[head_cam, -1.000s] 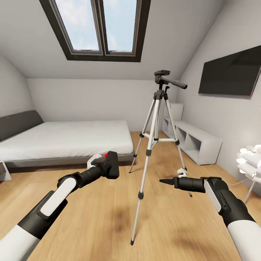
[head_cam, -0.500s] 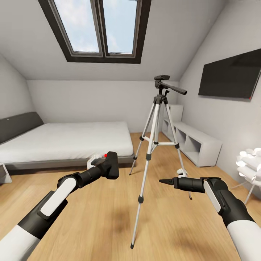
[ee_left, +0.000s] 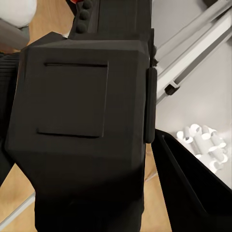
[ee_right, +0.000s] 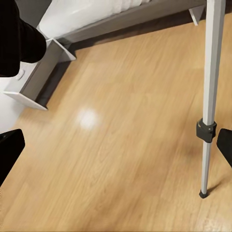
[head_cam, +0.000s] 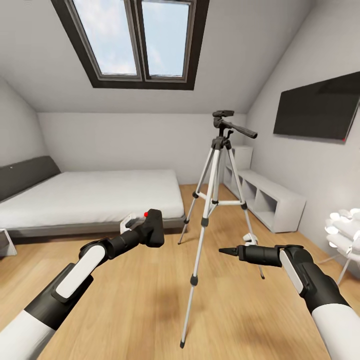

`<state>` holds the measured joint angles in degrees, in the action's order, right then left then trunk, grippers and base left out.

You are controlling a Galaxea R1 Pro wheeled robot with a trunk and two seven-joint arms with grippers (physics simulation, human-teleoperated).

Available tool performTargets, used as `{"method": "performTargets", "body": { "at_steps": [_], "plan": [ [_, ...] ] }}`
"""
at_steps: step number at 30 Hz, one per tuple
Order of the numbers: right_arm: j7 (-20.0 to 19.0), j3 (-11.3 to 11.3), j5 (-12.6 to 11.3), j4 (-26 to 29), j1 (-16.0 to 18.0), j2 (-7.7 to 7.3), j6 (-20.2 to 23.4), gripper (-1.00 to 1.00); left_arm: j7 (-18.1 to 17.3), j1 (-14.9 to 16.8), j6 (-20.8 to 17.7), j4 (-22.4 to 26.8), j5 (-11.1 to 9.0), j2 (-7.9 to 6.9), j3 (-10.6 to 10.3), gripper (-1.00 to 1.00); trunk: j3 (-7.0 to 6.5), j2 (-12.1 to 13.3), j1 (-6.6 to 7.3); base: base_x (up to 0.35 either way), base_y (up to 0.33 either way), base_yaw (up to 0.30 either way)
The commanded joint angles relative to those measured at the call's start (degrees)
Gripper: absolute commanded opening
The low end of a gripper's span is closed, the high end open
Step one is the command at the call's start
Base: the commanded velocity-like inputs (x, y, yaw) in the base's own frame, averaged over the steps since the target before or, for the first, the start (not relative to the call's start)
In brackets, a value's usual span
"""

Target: Attach the digital camera to the camera tripod in the bedroom.

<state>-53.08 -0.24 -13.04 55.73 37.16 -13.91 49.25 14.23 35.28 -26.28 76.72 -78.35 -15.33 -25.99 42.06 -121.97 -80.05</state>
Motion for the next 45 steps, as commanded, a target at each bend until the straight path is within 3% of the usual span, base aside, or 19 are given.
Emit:
{"method": "performTargets", "body": {
  "at_steps": [1,40,43,45],
  "plan": [
    [-0.11,-0.03,-0.06,0.00,0.03,0.00,0.24,1.00,0.45,0.05,0.00,0.09,-0.53,-0.05,-0.09,-1.00,-0.12,0.38,0.23,0.000,0.000,0.000],
    [-0.17,-0.10,-0.06,0.10,0.03,0.03,0.30,1.00,1.53,0.05,0.17,0.18,-0.44,-0.06,-0.13,-1.00,-7.12,16.03,8.80,0.000,0.000,0.000],
    [-0.12,-0.04,0.01,0.02,0.03,0.03,0.25,1.00,2.58,0.05,0.18,0.12,0.60,-0.01,-0.10,-1.00,-7.66,17.23,9.46,0.000,0.000,0.000],
    [-0.10,-0.03,0.02,0.00,0.04,0.03,0.24,1.00,5.24,0.05,0.18,0.11,1.73,0.05,-0.05,-1.00,-8.02,18.03,9.90,0.000,0.000,0.000]
  ]
}}
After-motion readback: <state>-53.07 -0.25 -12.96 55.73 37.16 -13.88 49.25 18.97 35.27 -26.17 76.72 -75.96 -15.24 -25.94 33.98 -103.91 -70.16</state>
